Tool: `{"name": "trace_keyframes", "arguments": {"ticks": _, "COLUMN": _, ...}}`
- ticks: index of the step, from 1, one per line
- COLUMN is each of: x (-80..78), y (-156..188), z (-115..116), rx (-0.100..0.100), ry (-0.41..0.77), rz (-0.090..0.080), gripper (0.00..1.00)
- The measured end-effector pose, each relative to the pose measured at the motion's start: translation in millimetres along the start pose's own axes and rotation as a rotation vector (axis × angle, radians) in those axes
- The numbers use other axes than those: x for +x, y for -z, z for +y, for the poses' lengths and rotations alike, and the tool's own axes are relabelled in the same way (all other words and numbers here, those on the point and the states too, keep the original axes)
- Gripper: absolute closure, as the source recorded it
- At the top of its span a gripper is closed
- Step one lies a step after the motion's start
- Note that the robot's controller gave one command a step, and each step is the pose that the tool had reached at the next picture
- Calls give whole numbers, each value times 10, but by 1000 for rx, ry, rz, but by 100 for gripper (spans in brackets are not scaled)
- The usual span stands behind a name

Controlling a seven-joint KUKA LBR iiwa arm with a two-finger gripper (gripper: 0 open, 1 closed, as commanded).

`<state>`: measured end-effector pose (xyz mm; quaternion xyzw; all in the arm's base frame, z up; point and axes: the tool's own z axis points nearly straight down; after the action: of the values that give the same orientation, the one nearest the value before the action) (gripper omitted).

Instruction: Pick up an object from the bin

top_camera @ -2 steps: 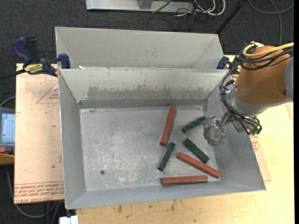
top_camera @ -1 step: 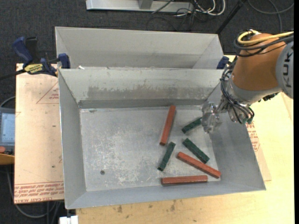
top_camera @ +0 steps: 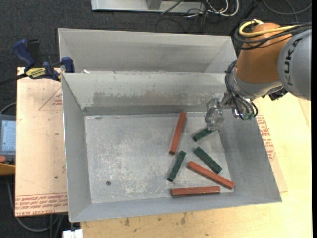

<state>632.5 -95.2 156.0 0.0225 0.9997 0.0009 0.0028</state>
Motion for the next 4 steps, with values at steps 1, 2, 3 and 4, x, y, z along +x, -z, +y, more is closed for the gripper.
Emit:
{"name": "trace_keyframes", "arguments": {"ticks": 1, "x": -64, "y": -77, "z": -283, "rx": 2, "ry": -191, "rz": 1, "gripper": 100}}
{"name": "trace_keyframes", "arguments": {"ticks": 2, "x": -51, "y": -45, "z": -212, "rx": 2, "ry": -104, "rz": 2, "gripper": 100}}
{"name": "trace_keyframes", "arguments": {"ticks": 3, "x": -93, "y": -264, "z": 736, "rx": -2, "ry": 22, "rz": 5, "gripper": 100}}
{"name": "trace_keyframes", "arguments": {"ticks": 4, "x": -156, "y": -326, "z": 1086, "rx": -1, "ry": 135, "rz": 1, "gripper": 100}}
